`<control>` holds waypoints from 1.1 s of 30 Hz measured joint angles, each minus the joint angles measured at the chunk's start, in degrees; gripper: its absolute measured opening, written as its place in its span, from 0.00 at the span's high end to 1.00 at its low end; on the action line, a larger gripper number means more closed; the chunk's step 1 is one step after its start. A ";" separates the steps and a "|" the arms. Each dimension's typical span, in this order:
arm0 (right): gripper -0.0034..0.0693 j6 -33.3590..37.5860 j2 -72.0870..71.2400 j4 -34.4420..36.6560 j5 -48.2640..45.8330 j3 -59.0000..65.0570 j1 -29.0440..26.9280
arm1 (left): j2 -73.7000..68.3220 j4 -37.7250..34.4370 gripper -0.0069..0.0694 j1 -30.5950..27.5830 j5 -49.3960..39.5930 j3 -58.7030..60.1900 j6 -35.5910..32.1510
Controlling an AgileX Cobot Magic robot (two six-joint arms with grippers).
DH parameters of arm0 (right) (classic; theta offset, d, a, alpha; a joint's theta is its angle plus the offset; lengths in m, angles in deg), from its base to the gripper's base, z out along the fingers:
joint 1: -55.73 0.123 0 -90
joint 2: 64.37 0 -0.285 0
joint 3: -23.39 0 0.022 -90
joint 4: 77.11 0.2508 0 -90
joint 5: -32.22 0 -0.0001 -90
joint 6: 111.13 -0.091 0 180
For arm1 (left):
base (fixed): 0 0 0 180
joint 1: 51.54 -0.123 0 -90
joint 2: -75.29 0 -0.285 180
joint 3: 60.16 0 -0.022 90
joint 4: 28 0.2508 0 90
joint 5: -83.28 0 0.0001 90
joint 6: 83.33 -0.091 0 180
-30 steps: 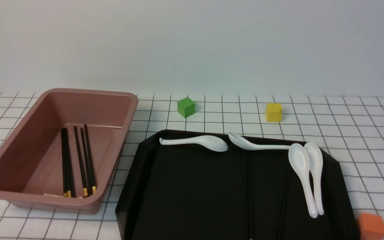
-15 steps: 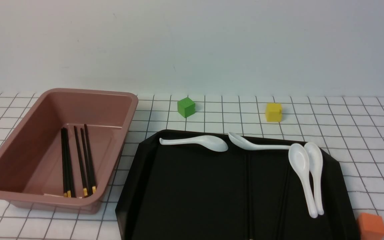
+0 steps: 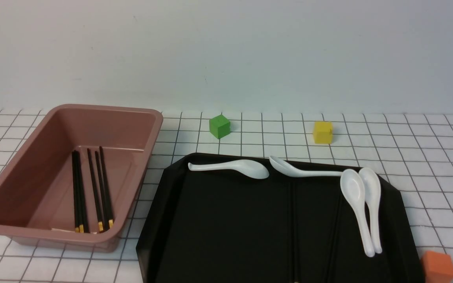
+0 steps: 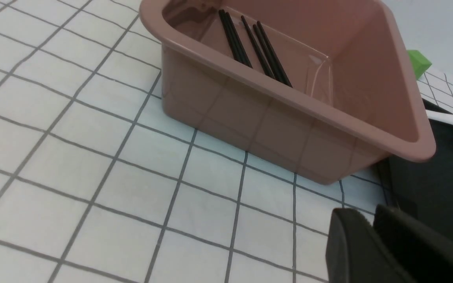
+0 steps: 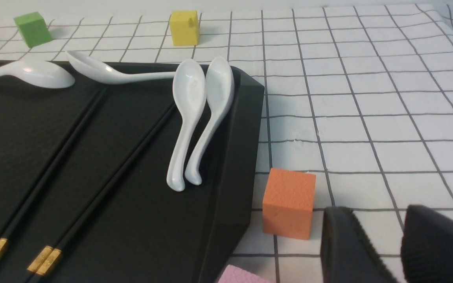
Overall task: On white black tablecloth take chopsticks from black tray and put them in box.
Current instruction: 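Move the gripper over the chopsticks on the black tray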
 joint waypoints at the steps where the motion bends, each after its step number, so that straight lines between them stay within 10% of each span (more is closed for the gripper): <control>1: 0.62 0.00 0.00 0.00 0.00 0.00 0.00 | 0.00 0.00 0.78 0.00 0.00 0.00 0.00; 24: 0.62 -0.37 0.00 0.78 0.07 0.00 0.00 | 0.00 0.00 0.77 0.00 0.00 0.00 0.00; 33: 0.62 -13.07 0.00 29.50 4.77 0.32 0.00 | 0.00 0.00 0.76 0.00 0.00 0.00 0.00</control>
